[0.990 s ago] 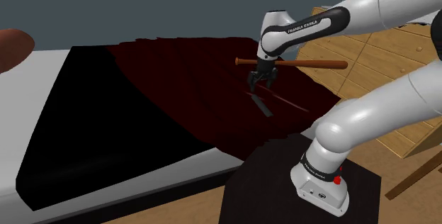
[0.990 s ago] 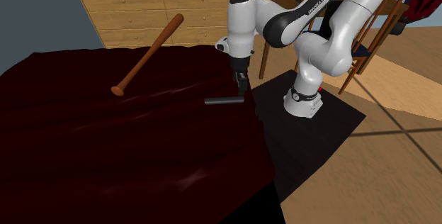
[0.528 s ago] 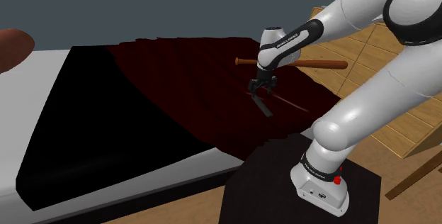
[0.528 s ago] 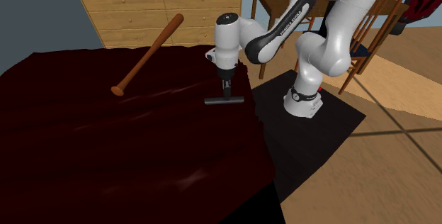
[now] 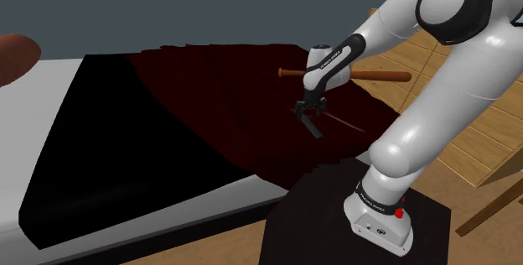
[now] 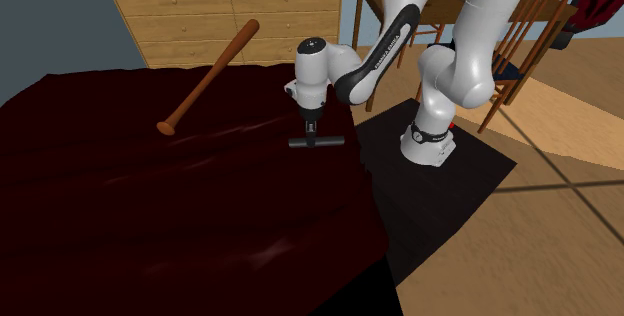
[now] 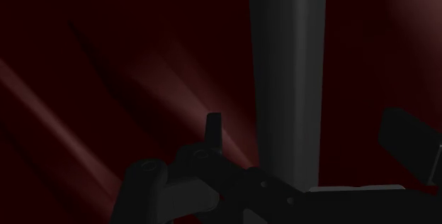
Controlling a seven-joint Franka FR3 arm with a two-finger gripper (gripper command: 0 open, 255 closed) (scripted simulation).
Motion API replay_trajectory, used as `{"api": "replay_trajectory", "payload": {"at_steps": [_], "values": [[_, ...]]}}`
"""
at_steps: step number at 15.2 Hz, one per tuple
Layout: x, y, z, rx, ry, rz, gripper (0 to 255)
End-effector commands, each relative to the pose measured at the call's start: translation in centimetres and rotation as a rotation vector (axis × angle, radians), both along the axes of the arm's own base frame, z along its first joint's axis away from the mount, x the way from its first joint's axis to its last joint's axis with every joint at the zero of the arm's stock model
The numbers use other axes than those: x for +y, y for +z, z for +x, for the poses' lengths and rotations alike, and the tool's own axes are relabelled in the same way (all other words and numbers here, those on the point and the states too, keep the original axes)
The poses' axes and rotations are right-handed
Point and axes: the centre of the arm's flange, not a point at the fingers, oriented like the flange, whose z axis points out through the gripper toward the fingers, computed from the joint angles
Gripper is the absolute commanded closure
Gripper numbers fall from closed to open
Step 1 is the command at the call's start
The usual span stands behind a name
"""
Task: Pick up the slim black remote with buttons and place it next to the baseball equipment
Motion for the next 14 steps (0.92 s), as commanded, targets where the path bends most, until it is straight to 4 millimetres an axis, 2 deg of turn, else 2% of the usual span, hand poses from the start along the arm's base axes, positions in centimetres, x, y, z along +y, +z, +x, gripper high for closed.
{"api": "replay_trajectory", "payload": {"at_steps": [1,3,10,11,14], "values": [[-0.03,-1.06,-0.04,-0.001,0.0,0.0,0],[-0.09,-1.89,-0.08,-0.001,0.0,0.0,0],[-0.09,-1.89,-0.07,-0.001,0.0,0.0,0],[-0.09,-1.89,-0.07,-0.001,0.0,0.0,255],[-0.04,-1.83,-0.14,-0.001,0.0,0.0,255]]}}
